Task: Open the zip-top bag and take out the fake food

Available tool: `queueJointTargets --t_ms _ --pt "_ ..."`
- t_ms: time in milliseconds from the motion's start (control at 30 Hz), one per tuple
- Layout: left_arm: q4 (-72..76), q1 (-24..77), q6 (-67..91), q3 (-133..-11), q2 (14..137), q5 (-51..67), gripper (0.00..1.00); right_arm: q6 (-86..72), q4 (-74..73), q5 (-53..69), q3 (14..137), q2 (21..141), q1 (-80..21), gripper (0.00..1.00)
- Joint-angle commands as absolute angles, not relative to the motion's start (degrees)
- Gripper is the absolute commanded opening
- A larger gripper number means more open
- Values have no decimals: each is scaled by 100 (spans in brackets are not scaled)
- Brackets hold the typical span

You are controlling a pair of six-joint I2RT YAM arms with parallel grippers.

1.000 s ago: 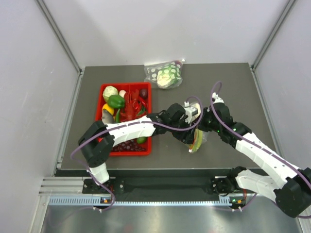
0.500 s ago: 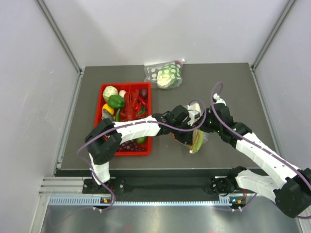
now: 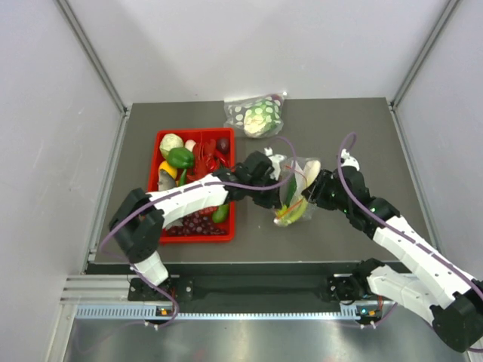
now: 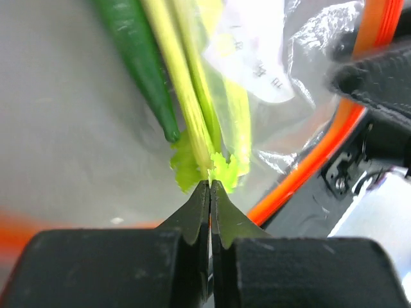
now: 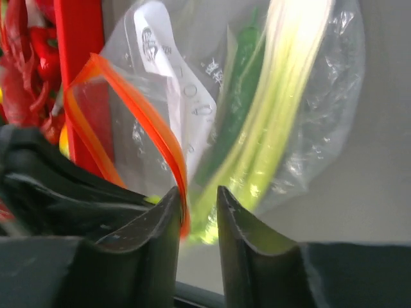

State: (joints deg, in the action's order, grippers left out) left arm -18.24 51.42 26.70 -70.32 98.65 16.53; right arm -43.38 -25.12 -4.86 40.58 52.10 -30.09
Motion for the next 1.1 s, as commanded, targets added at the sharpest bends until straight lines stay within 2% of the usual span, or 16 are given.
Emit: queueJointTargets --t_ms 0,33,67,100,400,800,1067 --pt "-1617 4861 2935 -6759 9422 1538 0 -4421 -2628 -843 3964 4975 -2980 50" --pt "-1591 4773 2979 -6637 9370 1616 0 -4438 -2671 -861 3955 4949 -2988 57" --pt "-1530 4738 3023 -6566 9334 1643 0 -4456 -2672 -887 3938 4957 -2980 68" --pt "-1442 4720 3067 -6522 9282 1670 0 -4491 -2681 -957 3885 4966 -2962 72" --pt "-1283 4553 3261 -6495 9264 2004 0 -4728 -2041 -844 3192 5431 -2944 75" --pt "-1107 4447 3454 -6372 9264 2355 0 -4553 -344 -247 2532 6213 -2594 72" --pt "-1081 4386 3498 -6372 9351 2531 0 -4316 807 386 2083 6715 -2163 48"
